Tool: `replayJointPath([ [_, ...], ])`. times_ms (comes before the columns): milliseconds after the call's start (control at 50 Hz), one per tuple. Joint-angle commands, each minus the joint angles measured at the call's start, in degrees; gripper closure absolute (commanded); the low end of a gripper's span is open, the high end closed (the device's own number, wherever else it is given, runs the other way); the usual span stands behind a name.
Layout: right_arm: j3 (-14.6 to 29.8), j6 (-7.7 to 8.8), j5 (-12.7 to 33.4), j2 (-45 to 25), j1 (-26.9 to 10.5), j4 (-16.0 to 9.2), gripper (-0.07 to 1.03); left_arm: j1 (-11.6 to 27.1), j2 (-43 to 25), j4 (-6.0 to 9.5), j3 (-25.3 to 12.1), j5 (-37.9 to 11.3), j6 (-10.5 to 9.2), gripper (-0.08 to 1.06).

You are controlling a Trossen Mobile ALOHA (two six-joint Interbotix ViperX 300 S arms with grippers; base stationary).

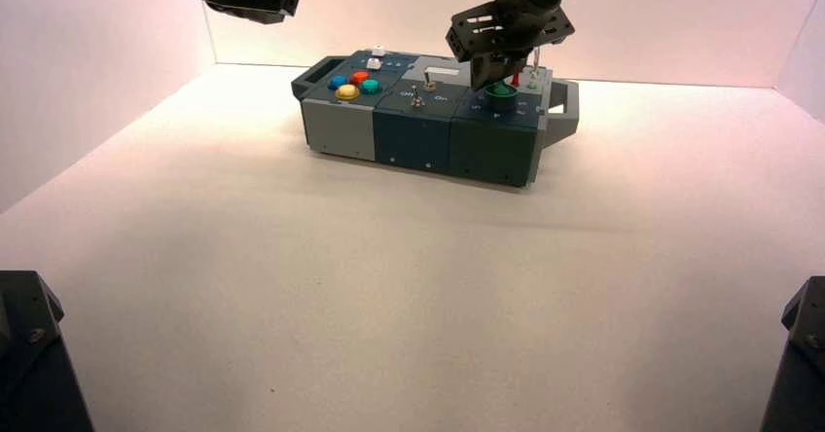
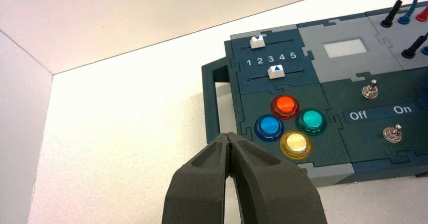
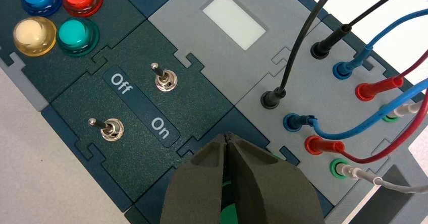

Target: Turn the knob to position 2.

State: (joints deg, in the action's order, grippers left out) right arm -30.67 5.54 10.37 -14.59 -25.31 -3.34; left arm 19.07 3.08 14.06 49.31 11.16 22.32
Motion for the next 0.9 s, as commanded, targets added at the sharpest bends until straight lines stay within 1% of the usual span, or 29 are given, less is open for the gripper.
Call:
replayJointPath([
  [20, 1.3, 0.18, -0.4, 0.8, 0.3, 0.3, 0.98, -0.3, 1.1, 0.09, -0.6, 0.5, -0.26, 1.01],
  [260, 0.9, 0.09, -0.4, 1.2, 1.7, 0.4, 0.98, -0.3, 1.1, 0.09, -0.6, 0.5, -0.26, 1.01],
  [280, 0.7, 0.18, -0.4, 1.3, 1.9, 0.4, 0.98, -0.3, 1.1, -0.09, -0.6, 0.5, -0.26, 1.01],
  [360, 0.4, 0.18, -0.4, 1.8, 2.5, 0.4, 0.98, -0.3, 1.1, 0.09, -0.5, 0.5, -0.26, 1.01],
  [800, 0.0, 0.09, -0.4, 2.6, 2.8, 0.4, 0.98, -0.3, 1.1, 0.09, -0.6, 0.5, -0.26, 1.01],
  [820, 0.0, 0.09, -0.3, 2.7, 2.9, 0.4, 0.98, -0.3, 1.1, -0.09, -0.5, 0.5, -0.26, 1.01],
  [900, -0.2, 0.09, -0.4, 2.9, 3.0, 0.4, 0.98, -0.3, 1.1, 0.09, -0.5, 0.5, -0.26, 1.01],
])
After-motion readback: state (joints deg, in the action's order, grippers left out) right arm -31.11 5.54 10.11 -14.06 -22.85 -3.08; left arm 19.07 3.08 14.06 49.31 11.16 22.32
